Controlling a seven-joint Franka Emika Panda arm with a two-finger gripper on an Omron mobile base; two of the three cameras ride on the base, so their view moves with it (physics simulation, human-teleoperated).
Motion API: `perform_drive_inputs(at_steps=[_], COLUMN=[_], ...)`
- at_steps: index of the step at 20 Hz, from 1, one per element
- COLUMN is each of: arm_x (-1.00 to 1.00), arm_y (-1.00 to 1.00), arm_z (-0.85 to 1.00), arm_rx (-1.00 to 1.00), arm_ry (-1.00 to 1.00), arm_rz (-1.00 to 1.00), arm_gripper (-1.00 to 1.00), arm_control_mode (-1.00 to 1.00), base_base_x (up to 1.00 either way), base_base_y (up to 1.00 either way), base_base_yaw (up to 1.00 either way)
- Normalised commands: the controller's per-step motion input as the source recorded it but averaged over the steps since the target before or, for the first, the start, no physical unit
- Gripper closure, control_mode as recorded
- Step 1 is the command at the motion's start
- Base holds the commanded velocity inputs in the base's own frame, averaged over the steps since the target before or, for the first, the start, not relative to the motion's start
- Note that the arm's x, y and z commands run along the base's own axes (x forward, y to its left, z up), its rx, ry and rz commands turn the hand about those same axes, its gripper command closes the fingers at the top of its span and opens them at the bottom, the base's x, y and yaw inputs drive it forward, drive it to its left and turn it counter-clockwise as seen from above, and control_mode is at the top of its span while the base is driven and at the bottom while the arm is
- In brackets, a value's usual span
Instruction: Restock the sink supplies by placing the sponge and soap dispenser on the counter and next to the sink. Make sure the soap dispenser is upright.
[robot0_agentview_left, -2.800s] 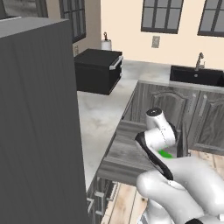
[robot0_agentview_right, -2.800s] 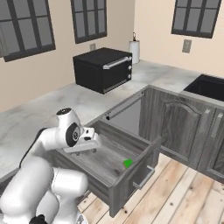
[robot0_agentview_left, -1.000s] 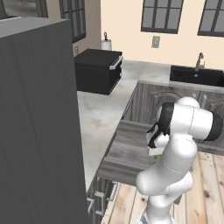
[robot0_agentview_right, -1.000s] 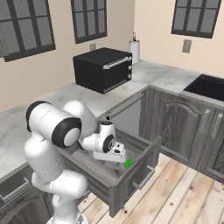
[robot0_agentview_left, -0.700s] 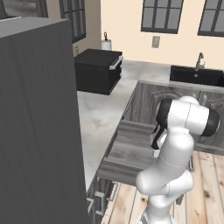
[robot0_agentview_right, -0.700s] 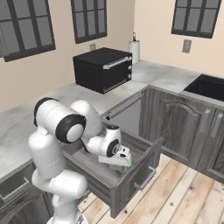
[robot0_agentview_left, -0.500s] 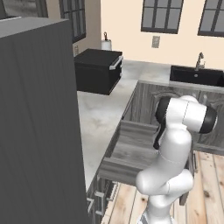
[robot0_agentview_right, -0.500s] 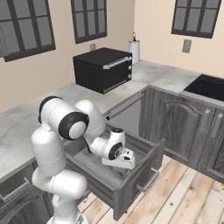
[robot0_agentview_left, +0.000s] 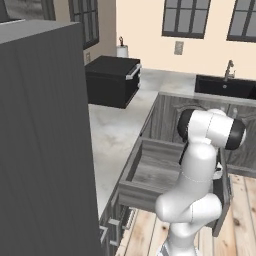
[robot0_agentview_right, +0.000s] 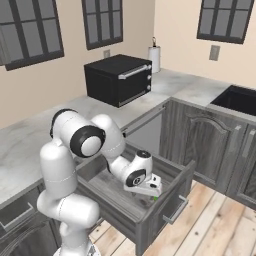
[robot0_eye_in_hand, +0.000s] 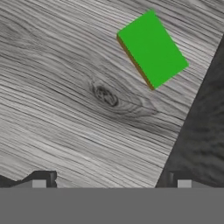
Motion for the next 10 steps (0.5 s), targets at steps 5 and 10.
perform_drive_inputs(at_steps=[5, 10], arm_x=[0.04, 0.36], arm_y=[-0.45, -0.06], arm_z=[0.03, 0.08], arm_rx=[0.03, 0.00], arm_ry=[-0.03, 0.00], arm_rz=[0.00, 0.00], arm_gripper=[-1.00, -1.00], arm_control_mode=[-1.00, -1.00], base_base_x=[0.00, 0.00], base_base_y=[0.00, 0.00], base_base_yaw=[0.00, 0.00])
